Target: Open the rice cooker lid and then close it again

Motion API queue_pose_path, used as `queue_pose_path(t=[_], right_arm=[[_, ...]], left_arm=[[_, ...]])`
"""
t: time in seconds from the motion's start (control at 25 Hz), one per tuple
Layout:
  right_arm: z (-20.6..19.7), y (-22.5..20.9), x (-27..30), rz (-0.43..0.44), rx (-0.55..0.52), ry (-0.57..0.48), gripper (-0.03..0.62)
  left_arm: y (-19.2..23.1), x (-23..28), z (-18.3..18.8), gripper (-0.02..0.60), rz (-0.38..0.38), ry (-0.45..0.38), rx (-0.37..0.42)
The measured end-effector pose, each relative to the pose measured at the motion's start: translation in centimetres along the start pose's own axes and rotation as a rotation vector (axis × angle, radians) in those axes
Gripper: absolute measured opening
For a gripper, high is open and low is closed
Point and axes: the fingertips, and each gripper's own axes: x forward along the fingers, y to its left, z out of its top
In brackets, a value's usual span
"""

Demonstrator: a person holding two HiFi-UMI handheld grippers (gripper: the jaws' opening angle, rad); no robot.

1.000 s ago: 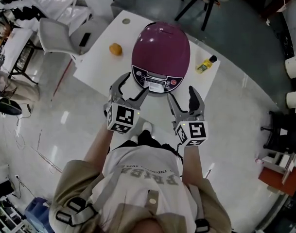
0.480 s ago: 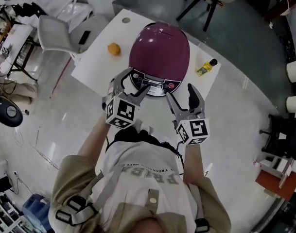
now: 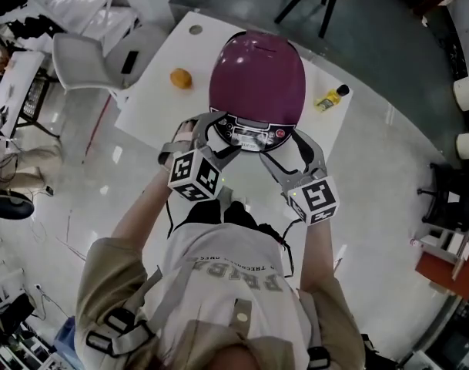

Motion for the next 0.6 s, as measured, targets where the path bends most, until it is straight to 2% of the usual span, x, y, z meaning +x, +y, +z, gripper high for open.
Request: queue_pose_path(t=[0.12, 0.24, 0.4, 0.6], right_arm=[[-0.6, 1.6, 1.0, 0.058, -0.056, 0.079, 0.344], [-1.3, 3.1, 1.8, 0.108, -0.142, 0.172, 0.38], [-3.0, 3.8, 2.3, 0.128, -0.243, 0.301, 0.407], [-4.2, 4.5, 3.1, 0.173, -0.328, 0.39, 0.426]], left_arm=[[-0.4, -0.1, -0.5, 0.373, -0.051, 0.015, 0.052], [-1.4, -0.1, -0.8, 0.427, -0.122, 0.047, 0.124], [-2.7, 0.5, -0.6, 0.465, -0.167, 0.08, 0.219], [-4.3, 1.2, -0.8, 0.477, -0.214, 0.123, 0.303]])
